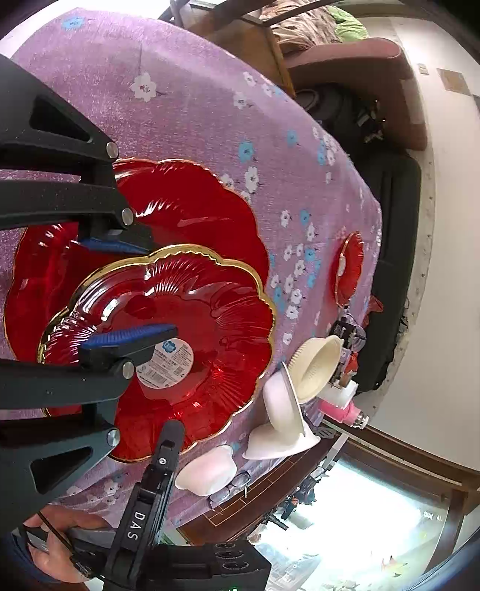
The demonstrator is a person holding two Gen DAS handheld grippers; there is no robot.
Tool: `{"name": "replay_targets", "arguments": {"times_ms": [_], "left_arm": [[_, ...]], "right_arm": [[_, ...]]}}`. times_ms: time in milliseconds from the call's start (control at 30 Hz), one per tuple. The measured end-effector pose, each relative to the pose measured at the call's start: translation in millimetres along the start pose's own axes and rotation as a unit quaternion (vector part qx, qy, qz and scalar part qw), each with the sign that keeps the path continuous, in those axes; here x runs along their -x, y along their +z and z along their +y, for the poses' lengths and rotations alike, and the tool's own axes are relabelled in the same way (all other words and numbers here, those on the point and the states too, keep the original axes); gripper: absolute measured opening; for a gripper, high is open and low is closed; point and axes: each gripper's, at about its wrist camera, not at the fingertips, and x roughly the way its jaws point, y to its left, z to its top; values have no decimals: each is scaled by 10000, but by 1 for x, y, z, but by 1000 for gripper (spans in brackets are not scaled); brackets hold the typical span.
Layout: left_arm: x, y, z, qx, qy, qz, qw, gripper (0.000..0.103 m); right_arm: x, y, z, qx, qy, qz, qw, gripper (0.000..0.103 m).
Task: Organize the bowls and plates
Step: 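Lower the stickered plate onto the wedding plate and open the right tool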
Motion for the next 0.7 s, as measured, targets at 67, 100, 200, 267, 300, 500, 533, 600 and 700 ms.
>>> {"name": "replay_targets", "arguments": {"times_ms": [67,100,200,267,300,500,533,600,700], "left_arm": [[-3,-1,2,17,9,21,10000,31],[-4,-1,4,28,14,31,10000,31],[-4,-2,10,106,62,34,9999,31],[-3,-2,14,133,124,21,9998,31],[-3,-2,18,165,160,29,9997,31],[-6,-2,25,193,347,92,9992,34],[-6,-2,25,153,386,73,9991,34],[-7,-2,24,108,419,79,9990,35],[-8,-1,20,-9,521,110,9986,42]], "right_arm": [[-2,1,4,78,-71,-15,9999,13],[-3,1,5,106,-89,-13,9999,13],[-7,4,12,249,-163,9,9996,13],[-13,5,17,336,-196,56,9992,14],[-16,5,20,393,-221,81,9990,14],[-36,5,27,472,-217,301,9982,15],[-39,6,27,480,-221,328,9981,16],[-42,7,28,518,-260,334,9978,17],[-44,9,30,582,-295,360,9972,18]]}}
